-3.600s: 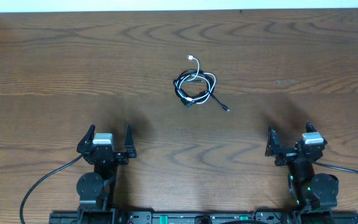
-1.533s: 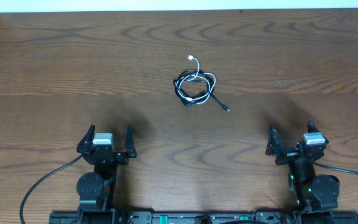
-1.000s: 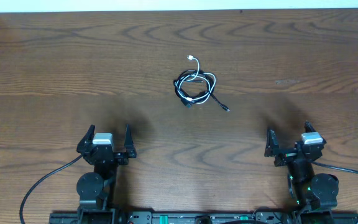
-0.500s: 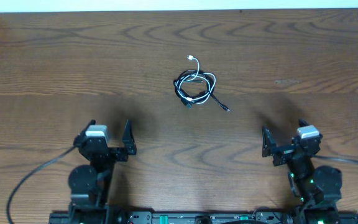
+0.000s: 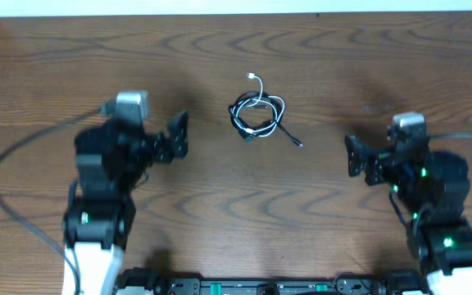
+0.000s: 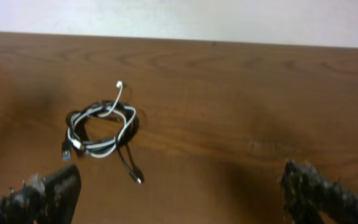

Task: Untangle cables
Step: 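Move the left gripper to the cable bundle and grasp the black cable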

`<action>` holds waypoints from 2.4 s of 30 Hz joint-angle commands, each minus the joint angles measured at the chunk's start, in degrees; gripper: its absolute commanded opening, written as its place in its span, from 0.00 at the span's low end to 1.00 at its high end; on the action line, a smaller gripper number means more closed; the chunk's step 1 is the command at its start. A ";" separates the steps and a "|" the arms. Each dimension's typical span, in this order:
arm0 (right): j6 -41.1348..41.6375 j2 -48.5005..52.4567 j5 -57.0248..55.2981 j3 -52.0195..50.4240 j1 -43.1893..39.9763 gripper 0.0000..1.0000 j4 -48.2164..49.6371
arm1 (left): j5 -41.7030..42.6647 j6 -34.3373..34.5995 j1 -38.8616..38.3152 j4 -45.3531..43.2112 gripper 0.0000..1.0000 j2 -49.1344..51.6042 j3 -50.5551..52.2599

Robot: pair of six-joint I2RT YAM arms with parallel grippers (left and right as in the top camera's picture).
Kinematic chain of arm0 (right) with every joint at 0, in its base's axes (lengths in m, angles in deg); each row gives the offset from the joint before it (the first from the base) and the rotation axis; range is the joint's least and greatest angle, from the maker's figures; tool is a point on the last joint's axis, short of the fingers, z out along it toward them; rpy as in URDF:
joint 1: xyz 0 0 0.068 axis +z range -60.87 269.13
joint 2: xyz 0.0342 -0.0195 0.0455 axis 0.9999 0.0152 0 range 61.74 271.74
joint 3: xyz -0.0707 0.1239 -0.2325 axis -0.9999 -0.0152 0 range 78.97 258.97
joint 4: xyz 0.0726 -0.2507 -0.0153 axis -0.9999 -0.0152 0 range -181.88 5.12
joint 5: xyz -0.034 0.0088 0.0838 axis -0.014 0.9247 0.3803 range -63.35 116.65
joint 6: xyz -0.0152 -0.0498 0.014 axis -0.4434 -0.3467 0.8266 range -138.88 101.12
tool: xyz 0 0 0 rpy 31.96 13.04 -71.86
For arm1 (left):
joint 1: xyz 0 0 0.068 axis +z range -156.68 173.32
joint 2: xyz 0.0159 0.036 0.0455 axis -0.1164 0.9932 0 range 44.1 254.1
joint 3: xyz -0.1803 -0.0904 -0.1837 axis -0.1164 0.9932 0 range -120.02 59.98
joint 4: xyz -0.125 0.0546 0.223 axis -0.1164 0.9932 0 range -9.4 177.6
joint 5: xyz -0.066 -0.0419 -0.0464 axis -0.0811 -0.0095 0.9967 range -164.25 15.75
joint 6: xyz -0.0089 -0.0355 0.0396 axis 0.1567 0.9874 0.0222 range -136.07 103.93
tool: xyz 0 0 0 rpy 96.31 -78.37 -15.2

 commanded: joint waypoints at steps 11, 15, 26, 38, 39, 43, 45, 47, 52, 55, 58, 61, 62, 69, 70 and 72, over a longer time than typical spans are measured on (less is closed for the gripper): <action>-0.74 17.77 6.49 25.94 -0.17 0.99 -21.86 | 2.21 -1.46 -9.68 25.64 0.98 36.76 -39.41; -0.72 19.41 8.02 27.78 -0.15 0.99 -23.43 | 1.51 -1.46 -11.06 34.27 0.98 45.24 -48.37; 0.15 19.54 10.95 27.74 -0.13 0.99 -22.82 | 3.52 -1.01 -13.20 37.18 0.98 53.70 -49.20; 4.11 19.74 10.47 27.52 -0.13 0.96 -23.69 | -12.31 25.46 -13.25 34.03 0.71 61.55 -49.16; 4.31 19.74 10.43 27.52 -0.13 0.96 -23.63 | -13.29 27.08 -13.25 33.83 0.68 62.49 -49.16; 4.48 19.74 8.96 27.52 -0.13 0.91 -23.41 | -12.63 29.00 -13.46 30.69 0.65 66.12 -49.16; 4.52 19.74 8.57 27.52 -0.13 0.87 -23.26 | -11.85 29.03 -13.73 29.44 0.59 67.63 -49.16; 4.50 19.76 8.55 27.52 -0.13 0.84 -23.06 | -11.04 29.03 -14.12 28.61 0.56 69.16 -49.16; 4.50 20.00 8.57 27.52 -0.11 0.77 -23.04 | -11.08 29.05 -15.43 26.97 0.55 71.58 -49.16; 4.50 20.81 8.57 27.52 -0.11 0.75 -23.10 | -11.08 29.05 -16.61 25.59 0.51 72.76 -49.16; 4.52 21.88 8.59 27.52 -0.11 0.73 -23.28 | -12.33 29.05 -17.42 25.44 0.40 73.26 -49.16; 5.14 22.86 8.59 27.52 -0.11 0.71 -23.32 | -15.06 29.07 -17.92 26.16 0.31 73.46 -49.11; 5.14 23.19 8.59 27.52 -0.11 0.71 -23.30 | -15.80 29.20 -17.94 26.38 0.30 73.46 -49.09; 5.14 24.87 8.59 27.52 -0.11 0.71 -23.28 | -16.20 31.54 -17.97 26.49 0.28 73.48 -49.00; 5.14 25.03 8.61 27.52 -0.11 0.71 -23.28 | -16.20 32.61 -18.01 26.49 0.28 73.48 -48.85; 5.14 25.31 8.61 27.52 -0.11 0.71 -23.26 | -16.20 34.40 -18.08 26.05 0.27 73.48 -48.24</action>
